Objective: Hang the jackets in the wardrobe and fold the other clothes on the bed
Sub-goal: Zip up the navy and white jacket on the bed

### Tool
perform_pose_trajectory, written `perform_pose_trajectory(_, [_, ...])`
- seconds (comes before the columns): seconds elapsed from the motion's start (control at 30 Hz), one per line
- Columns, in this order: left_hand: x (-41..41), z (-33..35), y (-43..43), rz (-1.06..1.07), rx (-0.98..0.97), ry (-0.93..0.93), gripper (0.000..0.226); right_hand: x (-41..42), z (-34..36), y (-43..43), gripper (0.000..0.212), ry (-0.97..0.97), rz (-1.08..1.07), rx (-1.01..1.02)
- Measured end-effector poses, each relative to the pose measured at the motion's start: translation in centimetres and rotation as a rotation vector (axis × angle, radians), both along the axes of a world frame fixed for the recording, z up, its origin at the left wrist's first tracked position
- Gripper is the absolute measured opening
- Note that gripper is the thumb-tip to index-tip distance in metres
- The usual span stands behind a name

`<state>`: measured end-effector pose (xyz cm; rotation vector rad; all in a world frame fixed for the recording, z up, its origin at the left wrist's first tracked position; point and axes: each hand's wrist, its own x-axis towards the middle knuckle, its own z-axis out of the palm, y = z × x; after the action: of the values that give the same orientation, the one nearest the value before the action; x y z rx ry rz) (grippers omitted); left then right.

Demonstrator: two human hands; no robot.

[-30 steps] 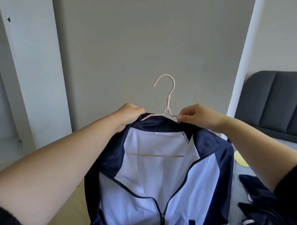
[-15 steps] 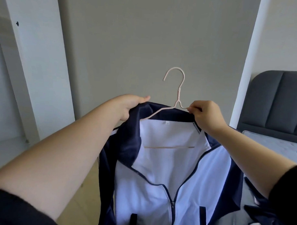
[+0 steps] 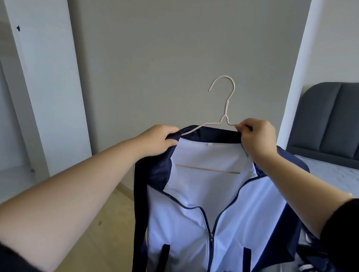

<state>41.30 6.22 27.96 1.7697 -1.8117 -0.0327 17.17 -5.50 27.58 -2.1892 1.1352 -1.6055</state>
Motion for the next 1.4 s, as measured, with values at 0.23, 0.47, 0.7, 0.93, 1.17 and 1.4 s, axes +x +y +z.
perform_pose_trajectory(0.23, [-1.9,0.4,-1.7,0.247,-0.289,0.062,0.023,-1.9,1.7,-1.6,0.028,-0.036,0.026,0.141])
perform_pose_trajectory(0.47, [-4.9,4.2,-2.9,0.313,-0.503,0.049,0.020,-8.3,5.0,-2.5,0.017,0.196,-0.146,0.122])
perform_pose_trajectory(0.7, [-11.6,13.4,-2.9,0.234,-0.739,0.127,0.009,-13.7,14.1,1.7,0.024,-0.019,-0.515,-0.158])
perform_pose_trajectory(0.93, [-20.6,22.4,1.6,0.074,-0.975,0.183,0.009,-22.8,22.6,9.6,0.024,-0.096,-0.738,-0.479])
perform_pose_trajectory(1.17, [-28.0,26.1,4.2,-0.039,-1.004,0.233,0.003,-30.2,26.3,14.8,0.025,-0.141,-0.892,-0.650])
perform_pose_trajectory(1.4, [-32.9,17.0,-1.2,-0.025,-0.767,0.285,0.013,-34.7,18.0,10.5,0.025,0.043,-0.953,-0.489])
